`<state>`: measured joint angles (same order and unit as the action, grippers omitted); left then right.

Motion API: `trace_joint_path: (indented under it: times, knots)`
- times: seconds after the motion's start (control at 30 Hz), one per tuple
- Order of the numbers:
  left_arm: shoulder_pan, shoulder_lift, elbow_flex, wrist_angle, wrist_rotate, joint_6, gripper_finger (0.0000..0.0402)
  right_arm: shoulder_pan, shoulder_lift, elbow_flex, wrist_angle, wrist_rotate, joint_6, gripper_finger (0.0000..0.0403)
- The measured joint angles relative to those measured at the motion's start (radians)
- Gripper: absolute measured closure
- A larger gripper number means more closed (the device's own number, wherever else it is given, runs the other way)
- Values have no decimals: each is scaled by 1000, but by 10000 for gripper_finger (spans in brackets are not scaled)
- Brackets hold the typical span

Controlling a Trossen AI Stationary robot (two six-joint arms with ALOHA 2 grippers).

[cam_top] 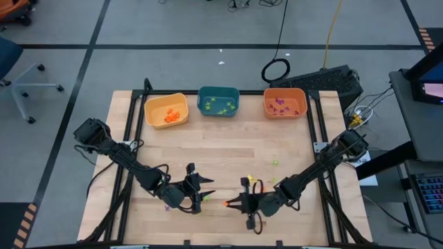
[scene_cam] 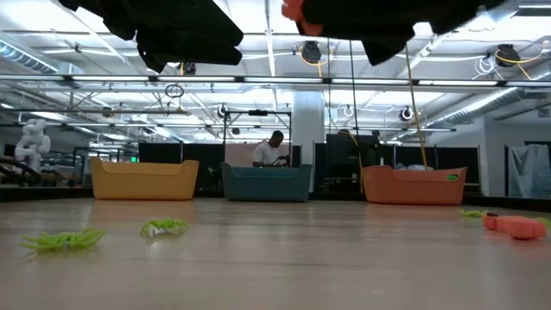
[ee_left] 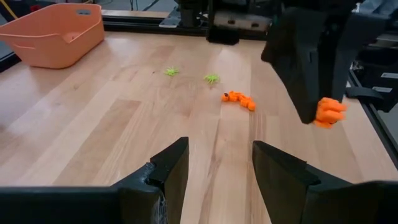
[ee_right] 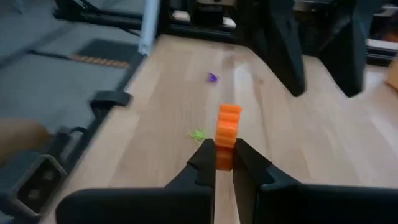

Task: Sort Halloween decoration
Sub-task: Put the orange skeleton toy into the yellow bin

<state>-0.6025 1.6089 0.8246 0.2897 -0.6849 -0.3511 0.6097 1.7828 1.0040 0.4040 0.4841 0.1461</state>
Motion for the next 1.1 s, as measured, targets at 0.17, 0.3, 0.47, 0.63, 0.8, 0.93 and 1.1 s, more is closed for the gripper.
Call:
trace_joint_path:
  times: [0.17, 0.3, 0.47, 0.63, 0.8, 0.93, 1.1]
  knots:
    - [0, 0, 0, -5, 0, -1, 224, -15, 0, -146, 287, -45, -33, 396]
    - [0, 0, 0, -5, 0, -1, 224, -51, 0, -242, 488, -96, -32, 396]
    - [0, 0, 0, 6, 0, -1, 224, -71, 0, -303, 588, -120, -28, 396]
    - [3, 4, 0, 83, 0, 41, 224, -88, 0, -305, 595, -117, -30, 394]
    - [13, 64, 0, 261, 38, 143, 224, -92, 0, -305, 610, -116, -44, 385]
    - [36, 108, 0, 393, 87, 192, 224, -92, 0, -305, 609, -115, -57, 385]
    - [79, 161, 0, 502, 194, 200, 224, -92, 0, -305, 609, -114, -57, 383]
